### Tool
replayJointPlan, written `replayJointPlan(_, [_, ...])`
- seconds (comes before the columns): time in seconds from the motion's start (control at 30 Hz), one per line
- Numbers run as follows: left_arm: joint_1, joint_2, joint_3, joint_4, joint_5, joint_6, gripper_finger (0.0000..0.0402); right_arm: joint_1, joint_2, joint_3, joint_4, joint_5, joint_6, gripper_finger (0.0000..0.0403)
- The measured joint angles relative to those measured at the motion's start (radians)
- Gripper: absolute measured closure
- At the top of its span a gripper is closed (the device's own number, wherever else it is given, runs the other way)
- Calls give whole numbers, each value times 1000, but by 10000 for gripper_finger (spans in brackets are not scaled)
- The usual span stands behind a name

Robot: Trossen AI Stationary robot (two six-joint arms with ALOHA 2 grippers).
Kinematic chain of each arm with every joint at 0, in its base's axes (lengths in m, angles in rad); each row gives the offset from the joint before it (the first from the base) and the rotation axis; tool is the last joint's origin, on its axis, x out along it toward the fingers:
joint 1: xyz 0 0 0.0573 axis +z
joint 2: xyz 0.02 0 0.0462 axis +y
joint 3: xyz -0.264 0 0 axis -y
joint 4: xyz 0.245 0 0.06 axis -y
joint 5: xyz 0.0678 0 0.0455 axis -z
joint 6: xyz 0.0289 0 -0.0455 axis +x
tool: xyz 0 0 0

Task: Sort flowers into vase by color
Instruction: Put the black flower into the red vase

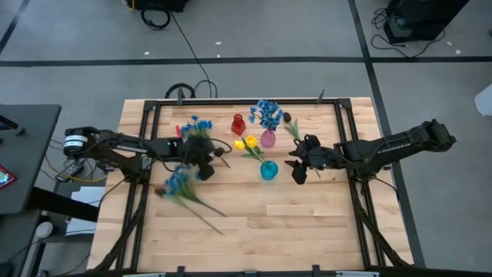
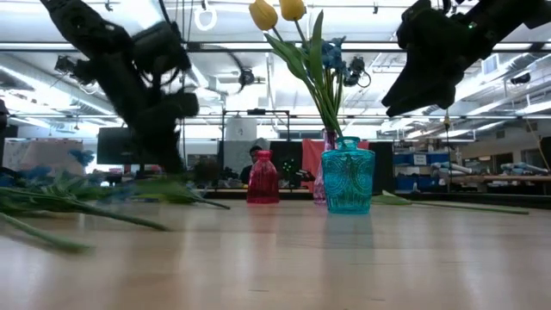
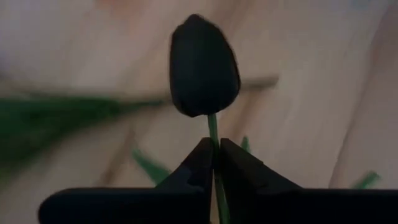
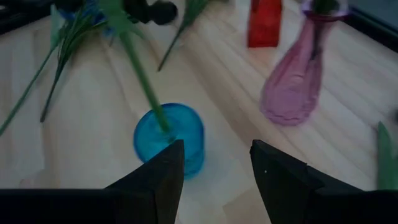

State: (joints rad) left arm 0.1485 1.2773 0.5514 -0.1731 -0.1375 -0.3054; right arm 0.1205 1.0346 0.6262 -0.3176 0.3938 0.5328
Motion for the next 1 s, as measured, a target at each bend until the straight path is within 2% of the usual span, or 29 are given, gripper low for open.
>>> replayJointPlan(0.27, [9, -241, 0, 74, -3, 165, 369, -33, -12, 0, 12, 10, 26, 207])
replayJointPlan(0.47, [9, -357, 0, 145, -80, 259, 369, -39, -13, 0, 38, 19, 35, 207])
replayJointPlan(0.67, [9, -368, 0, 293, -103, 375, 369, -39, -13, 0, 40, 86, 37, 207])
replayJointPlan(0.83, [27, -352, 0, 389, -93, 447, 369, -39, -13, 0, 40, 99, 48, 207])
replayJointPlan(1.0, [90, -325, 0, 461, 40, 461, 369, -39, -13, 0, 39, 135, 43, 207])
